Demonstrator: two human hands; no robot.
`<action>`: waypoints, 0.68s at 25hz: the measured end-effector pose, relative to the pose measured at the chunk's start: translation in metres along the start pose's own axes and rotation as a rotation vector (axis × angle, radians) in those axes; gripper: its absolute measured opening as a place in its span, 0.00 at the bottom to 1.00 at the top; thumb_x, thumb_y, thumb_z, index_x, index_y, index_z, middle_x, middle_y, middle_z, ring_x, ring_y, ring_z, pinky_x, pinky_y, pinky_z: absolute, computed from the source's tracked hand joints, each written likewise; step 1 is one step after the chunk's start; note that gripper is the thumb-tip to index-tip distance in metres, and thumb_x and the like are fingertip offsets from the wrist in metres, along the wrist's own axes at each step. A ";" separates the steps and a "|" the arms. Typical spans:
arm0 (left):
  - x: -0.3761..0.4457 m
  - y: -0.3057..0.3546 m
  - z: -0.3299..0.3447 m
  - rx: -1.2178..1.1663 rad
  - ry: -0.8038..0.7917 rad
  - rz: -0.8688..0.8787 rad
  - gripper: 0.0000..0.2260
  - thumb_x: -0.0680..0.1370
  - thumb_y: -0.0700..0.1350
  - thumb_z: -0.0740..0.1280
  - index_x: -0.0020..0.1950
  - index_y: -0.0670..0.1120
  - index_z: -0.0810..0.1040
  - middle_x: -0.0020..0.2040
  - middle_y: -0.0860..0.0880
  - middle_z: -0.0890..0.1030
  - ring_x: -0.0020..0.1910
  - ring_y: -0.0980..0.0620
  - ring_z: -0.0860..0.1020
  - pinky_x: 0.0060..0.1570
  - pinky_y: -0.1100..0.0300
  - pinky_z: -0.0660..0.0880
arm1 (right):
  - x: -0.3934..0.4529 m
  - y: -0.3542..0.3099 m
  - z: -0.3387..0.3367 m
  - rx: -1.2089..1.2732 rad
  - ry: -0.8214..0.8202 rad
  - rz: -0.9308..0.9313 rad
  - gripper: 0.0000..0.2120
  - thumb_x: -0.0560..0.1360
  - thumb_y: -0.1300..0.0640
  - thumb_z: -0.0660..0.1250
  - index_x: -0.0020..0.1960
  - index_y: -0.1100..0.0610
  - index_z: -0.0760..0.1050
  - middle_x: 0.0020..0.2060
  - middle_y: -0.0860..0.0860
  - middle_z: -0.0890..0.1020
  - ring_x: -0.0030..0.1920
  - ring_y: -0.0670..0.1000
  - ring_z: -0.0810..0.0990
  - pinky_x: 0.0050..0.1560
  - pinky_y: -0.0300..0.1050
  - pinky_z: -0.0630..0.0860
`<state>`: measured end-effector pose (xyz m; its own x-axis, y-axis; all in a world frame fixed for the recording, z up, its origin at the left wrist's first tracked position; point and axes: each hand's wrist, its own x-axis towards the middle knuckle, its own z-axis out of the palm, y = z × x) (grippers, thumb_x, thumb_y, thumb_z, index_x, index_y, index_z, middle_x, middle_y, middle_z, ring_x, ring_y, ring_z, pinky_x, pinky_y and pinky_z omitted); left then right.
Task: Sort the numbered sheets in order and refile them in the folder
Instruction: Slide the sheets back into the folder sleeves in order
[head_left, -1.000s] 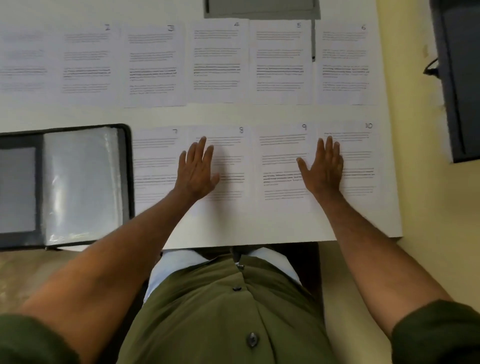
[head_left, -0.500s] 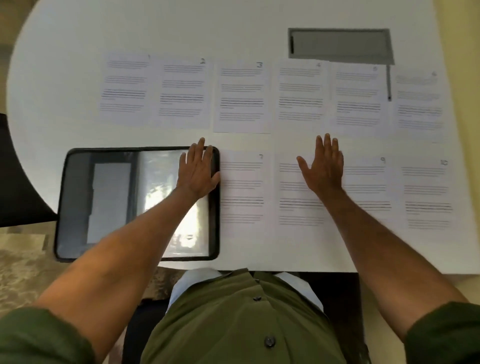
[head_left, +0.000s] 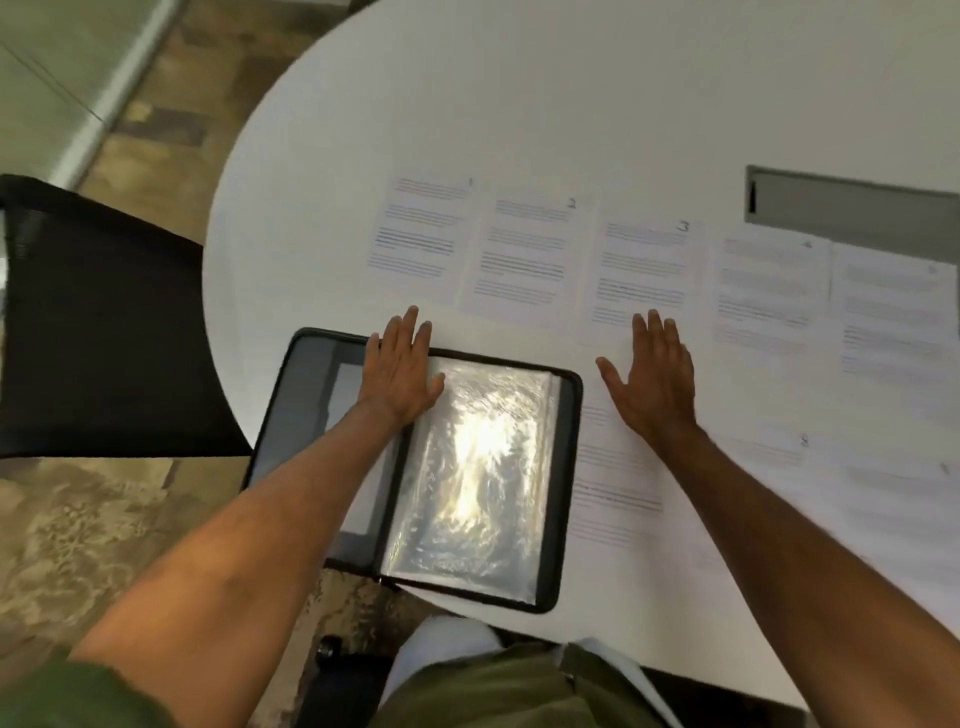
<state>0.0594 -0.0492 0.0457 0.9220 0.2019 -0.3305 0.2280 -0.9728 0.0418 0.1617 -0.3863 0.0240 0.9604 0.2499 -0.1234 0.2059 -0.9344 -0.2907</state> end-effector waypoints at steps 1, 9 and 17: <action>-0.002 -0.008 -0.002 -0.016 0.022 -0.039 0.37 0.82 0.60 0.60 0.84 0.44 0.50 0.84 0.42 0.45 0.82 0.40 0.49 0.79 0.40 0.52 | 0.010 -0.013 0.002 0.014 -0.015 -0.038 0.39 0.82 0.36 0.57 0.84 0.57 0.51 0.83 0.56 0.53 0.82 0.58 0.50 0.81 0.59 0.50; 0.036 -0.068 -0.005 -0.150 0.138 -0.146 0.37 0.81 0.59 0.64 0.83 0.44 0.53 0.84 0.42 0.48 0.82 0.40 0.51 0.79 0.41 0.53 | 0.088 -0.106 0.031 0.015 -0.026 -0.180 0.39 0.82 0.35 0.55 0.83 0.58 0.50 0.83 0.55 0.52 0.83 0.56 0.49 0.81 0.56 0.50; 0.135 -0.138 0.008 -0.314 0.110 -0.145 0.37 0.81 0.59 0.63 0.83 0.45 0.52 0.84 0.44 0.47 0.82 0.42 0.50 0.80 0.45 0.52 | 0.176 -0.183 0.053 -0.021 -0.032 -0.107 0.40 0.82 0.36 0.58 0.83 0.58 0.52 0.83 0.56 0.54 0.83 0.57 0.50 0.81 0.56 0.52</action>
<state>0.1496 0.1110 -0.0122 0.8970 0.3632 -0.2520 0.4286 -0.8540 0.2948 0.2831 -0.1579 0.0053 0.9262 0.3563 -0.1233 0.3112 -0.9070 -0.2838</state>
